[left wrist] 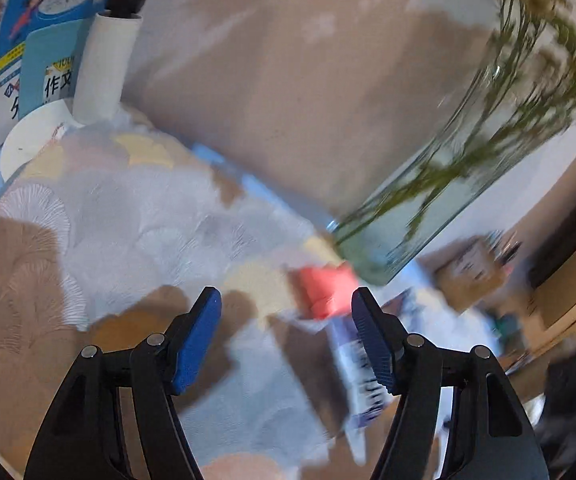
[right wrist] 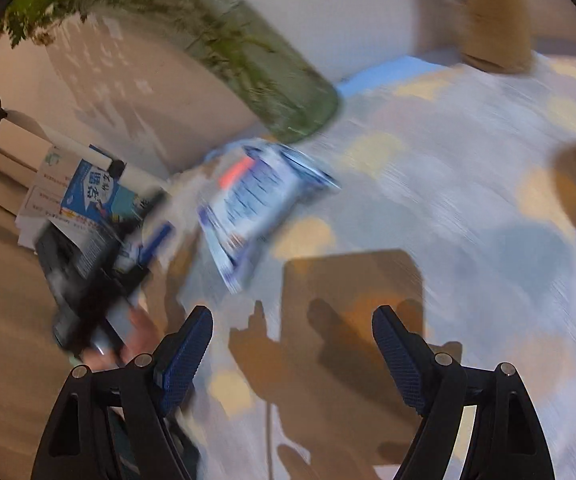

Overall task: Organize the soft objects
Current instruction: 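Grasp the blue-printed Dafi pack with the right tool while the left tool grasps the pink pouch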

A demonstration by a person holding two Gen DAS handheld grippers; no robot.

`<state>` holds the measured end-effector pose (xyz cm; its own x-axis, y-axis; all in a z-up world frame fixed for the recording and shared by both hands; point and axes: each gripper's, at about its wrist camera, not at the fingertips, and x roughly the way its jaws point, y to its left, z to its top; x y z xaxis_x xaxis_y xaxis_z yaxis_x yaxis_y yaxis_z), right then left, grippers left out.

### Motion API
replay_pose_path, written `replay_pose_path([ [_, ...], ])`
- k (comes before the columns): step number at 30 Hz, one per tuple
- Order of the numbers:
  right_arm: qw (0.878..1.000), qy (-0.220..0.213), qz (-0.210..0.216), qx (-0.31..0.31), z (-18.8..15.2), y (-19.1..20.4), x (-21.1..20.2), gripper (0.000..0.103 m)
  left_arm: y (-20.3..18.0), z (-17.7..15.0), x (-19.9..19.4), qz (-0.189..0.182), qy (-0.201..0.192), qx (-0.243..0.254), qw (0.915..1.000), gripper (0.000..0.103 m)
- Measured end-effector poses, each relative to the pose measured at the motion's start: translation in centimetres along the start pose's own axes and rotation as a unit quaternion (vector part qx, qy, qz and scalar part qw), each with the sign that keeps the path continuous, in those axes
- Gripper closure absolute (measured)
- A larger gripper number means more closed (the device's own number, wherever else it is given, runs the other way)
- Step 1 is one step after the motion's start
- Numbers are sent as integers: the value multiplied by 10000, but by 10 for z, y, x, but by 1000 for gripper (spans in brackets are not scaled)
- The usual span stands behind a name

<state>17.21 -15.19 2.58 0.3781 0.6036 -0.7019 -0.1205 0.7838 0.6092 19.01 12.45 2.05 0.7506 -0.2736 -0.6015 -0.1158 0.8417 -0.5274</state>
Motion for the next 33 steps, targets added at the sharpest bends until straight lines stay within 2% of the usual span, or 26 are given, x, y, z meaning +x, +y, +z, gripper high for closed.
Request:
replay_pose_path([
  [2, 9998, -158, 103, 19, 15, 14, 20, 22, -2, -2, -3, 321, -184, 197, 9991, 38],
  [4, 9994, -306, 103, 144, 25, 23, 35, 22, -2, -3, -2, 410, -226, 275, 9985, 38],
  [6, 9988, -323, 35, 360, 37, 30, 57, 22, -2, -3, -3, 408, -235, 291, 9985, 38],
  [8, 9972, -318, -236, 628, 42, 31, 71, 22, 1, -2, -2, 436, -260, 260, 9984, 38],
  [10, 9943, -503, -428, 834, 45, 30, 79, 21, 4, 0, -3, 431, -271, 193, 9985, 38],
  [14, 9889, -824, -548, 1105, 49, 30, 86, 17, 8, 2, -7, 413, -303, 88, 9986, 38],
  [18, 9872, -907, -832, 1010, 57, 39, 95, 11, 5, 1, -7, 445, -306, 140, 9984, 38],
  [20, 9881, -864, -954, 846, 63, 44, 102, 4, 5, 1, -8, 449, -336, 163, 9983, 38],
  [23, 9896, -719, -1160, 451, 65, 51, 108, 3, 6, 1, -8, 382, -310, 132, 9987, 39],
  [25, 9893, -585, -1339, -10, 61, 56, 110, 14, 7, 2, -7, 325, -273, 73, 9991, 39],
  [26, 9902, -524, -1287, -157, 59, 54, 107, 16, 7, 2, -6, 309, -251, 76, 9992, 39],
  [28, 9926, -338, -1096, -387, 53, 46, 95, 28, 4, 1, -5, 327, -243, 153, 9991, 39],
  [31, 9918, -91, -1112, -628, 46, 29, 75, 32, -5, -3, -4, 422, -235, 402, 9980, 39],
  [33, 9866, -7, -1357, -909, 43, 19, 59, 32, -13, -6, -1, 514, -206, 600, 9967, 39],
])
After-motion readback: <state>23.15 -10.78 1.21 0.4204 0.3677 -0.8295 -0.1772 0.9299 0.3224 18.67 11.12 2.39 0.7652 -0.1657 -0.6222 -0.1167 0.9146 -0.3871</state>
